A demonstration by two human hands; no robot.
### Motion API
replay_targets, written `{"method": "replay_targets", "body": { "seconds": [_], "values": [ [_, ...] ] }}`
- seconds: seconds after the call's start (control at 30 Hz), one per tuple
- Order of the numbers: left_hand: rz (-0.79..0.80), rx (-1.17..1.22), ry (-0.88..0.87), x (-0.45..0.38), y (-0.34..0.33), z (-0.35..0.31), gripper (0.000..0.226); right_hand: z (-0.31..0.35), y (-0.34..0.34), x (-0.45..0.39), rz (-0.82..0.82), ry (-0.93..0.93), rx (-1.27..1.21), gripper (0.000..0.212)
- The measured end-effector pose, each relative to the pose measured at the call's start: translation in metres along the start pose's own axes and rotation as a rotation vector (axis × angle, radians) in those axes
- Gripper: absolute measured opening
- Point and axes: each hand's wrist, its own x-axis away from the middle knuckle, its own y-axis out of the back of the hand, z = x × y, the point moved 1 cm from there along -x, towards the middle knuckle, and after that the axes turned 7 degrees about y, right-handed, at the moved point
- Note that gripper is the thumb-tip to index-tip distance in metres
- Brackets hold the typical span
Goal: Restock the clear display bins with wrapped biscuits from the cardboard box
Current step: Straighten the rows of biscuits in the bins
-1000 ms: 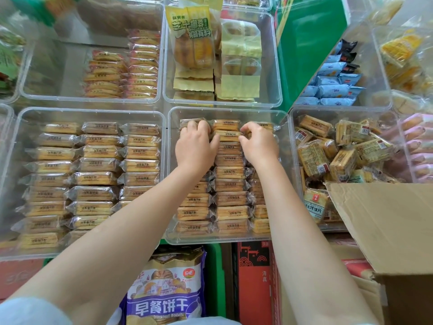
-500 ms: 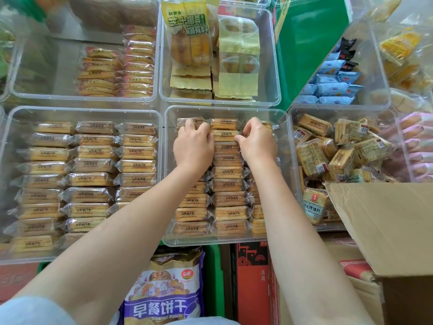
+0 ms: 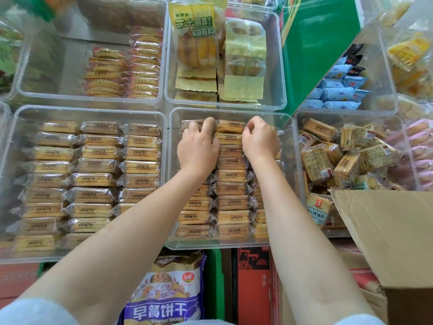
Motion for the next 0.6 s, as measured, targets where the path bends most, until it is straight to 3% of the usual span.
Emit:
{"method": "replay_targets", "body": {
  "seconds": [0.2, 0.47, 0.6],
  "values": [
    [0.022, -0.073, -0.043, -0.0005, 0.0007, 0.0008, 0.047, 0.0011, -0.0001, -0.0007, 0.005, 0.025, 0.024, 0.010],
    [0.065, -0.171, -0.096, -0.0037, -0.0013, 0.0026, 0.041, 0.0019, -0.0050, 0.0014, -0.011, 0.004, 0.050, 0.010],
    [0.118, -0.144, -0.098, -0.0063, 0.0034, -0.0010, 0.043, -0.0021, -0.0005, -0.0007, 0.010, -0.013, -0.096, 0.016]
  ]
}}
